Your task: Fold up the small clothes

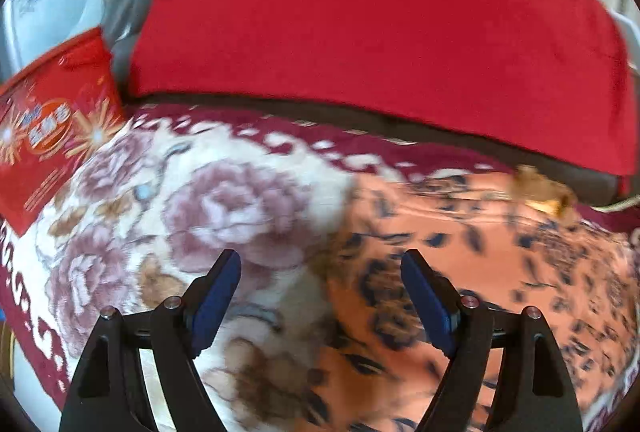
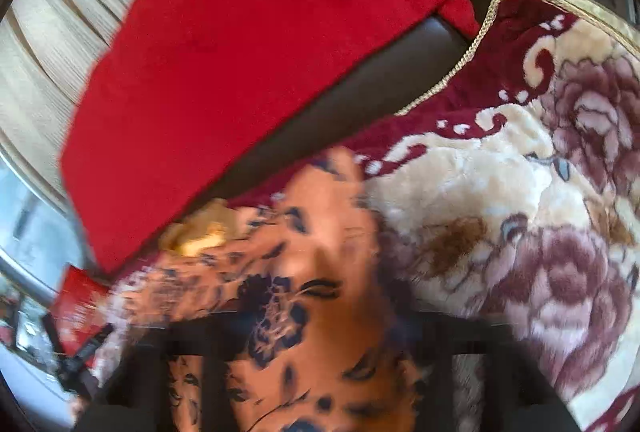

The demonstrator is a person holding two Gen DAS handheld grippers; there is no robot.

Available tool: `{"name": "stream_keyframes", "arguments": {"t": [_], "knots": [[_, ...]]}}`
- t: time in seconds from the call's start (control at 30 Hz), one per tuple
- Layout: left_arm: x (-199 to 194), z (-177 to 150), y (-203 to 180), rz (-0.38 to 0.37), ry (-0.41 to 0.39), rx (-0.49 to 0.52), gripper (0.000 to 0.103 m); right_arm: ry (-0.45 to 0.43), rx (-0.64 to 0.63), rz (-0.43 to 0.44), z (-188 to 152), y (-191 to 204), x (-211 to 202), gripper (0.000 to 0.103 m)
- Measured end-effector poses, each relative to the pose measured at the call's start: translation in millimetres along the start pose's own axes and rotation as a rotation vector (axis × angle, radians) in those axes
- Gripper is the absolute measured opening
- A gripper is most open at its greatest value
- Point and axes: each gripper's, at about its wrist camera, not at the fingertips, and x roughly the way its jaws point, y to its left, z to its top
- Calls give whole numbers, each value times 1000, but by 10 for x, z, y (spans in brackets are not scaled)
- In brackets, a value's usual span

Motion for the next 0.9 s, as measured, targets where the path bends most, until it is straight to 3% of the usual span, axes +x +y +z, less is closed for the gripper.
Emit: {"name": "stream_keyframes", "arguments": {"t": [0.13,0.33,0.4,0.47,0.5,0.7,0.9], "knots": [[-91,-148,-291,-88,10,51,87,-23,25,89,-164,3,-281,92],[-36,-356,-800,-93,32,134,87,-15,136,223,-652,-107,-606,91],[-17,-425,-945,-67,37,181,87,4,180,280,-863,-121,-661,82],[48,-502,-1036,-61,53,223,87,45,189,282,-1046,-103,-622,62],[59,-541,-1080,-58,54,239,87,63,194,276,-1121,-96,-595,60],[121,-582,-1023,-73,46,206,93,157,240,225,-1349,-89,-324,59],[190,-587,-908,-120,62,149,97,120,319,226,-1320,-213,-189,59]]}}
